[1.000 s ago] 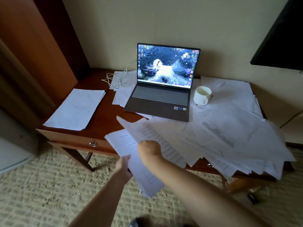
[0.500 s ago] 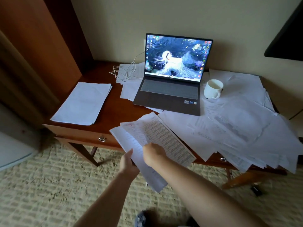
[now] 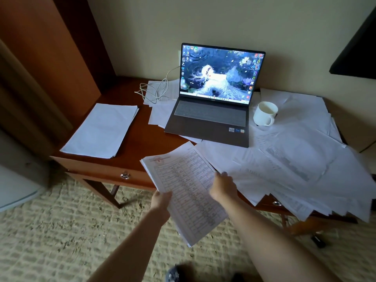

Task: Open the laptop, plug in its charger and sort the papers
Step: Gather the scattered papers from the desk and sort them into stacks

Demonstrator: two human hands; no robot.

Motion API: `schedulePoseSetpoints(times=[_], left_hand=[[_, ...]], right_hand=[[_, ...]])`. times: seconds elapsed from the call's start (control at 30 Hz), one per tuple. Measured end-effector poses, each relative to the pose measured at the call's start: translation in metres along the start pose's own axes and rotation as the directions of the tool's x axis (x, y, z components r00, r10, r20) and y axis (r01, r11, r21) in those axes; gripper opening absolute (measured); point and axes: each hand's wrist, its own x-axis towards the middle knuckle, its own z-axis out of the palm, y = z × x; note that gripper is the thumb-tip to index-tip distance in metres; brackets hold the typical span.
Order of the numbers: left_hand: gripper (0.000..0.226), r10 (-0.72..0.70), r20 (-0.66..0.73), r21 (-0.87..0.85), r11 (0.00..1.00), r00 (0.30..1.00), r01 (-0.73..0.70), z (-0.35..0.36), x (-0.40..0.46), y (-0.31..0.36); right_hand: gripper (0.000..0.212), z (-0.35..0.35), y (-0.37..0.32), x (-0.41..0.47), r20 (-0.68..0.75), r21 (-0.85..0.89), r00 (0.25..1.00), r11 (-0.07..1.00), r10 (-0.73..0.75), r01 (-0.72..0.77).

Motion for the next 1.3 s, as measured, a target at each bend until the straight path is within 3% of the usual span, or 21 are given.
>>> schedulePoseSetpoints(times=[0.13, 0.3, 0.6, 0.87, 1.03, 1.13, 1.3], left_hand=[[0.021, 0.038, -0.052, 0.031, 0.999, 0.998, -0.037, 0.021, -0.002, -0.001], [0.018, 0.052, -0.120, 0.016, 0.999, 0.991, -0.050, 0.035, 0.001, -0.003], [0.022, 0.062, -0.306, 0.090, 0.995, 0.950, -0.036, 0.028, -0.006, -0.003], [0.021, 0.057, -0.305, 0.069, 0.997, 0.951, -0.038, 0.042, -0.012, -0.001], [0.017, 0.027, -0.318, -0.008, 0.999, 0.948, -0.032, 0.043, -0.021, -0.010], [0.027, -0.012, -0.213, -0.061, 0.998, 0.977, -0.001, 0.044, -0.023, -0.011], [0.026, -0.056, -0.088, -0.042, 0.998, 0.995, 0.052, 0.050, -0.027, -0.013]], right_hand=[[0.052, 0.003, 0.037, 0.015, 0.007, -0.164, 0.997, 0.983, 0.078, -0.076], [0.028, -0.009, 0.056, 0.027, -0.053, -0.224, 0.997, 0.973, -0.058, 0.044], [0.028, -0.019, 0.071, 0.030, -0.015, -0.297, 0.985, 0.941, -0.171, 0.159], [0.017, -0.043, 0.053, 0.015, -0.199, -0.336, 0.937, 0.918, -0.286, 0.209], [0.014, -0.048, 0.049, 0.005, -0.229, -0.429, 0.918, 0.880, -0.324, 0.203], [0.014, -0.045, 0.044, -0.006, -0.219, -0.456, 0.903, 0.857, -0.369, 0.240], [0.008, -0.044, 0.030, -0.025, -0.223, -0.457, 0.910, 0.862, -0.350, 0.220]])
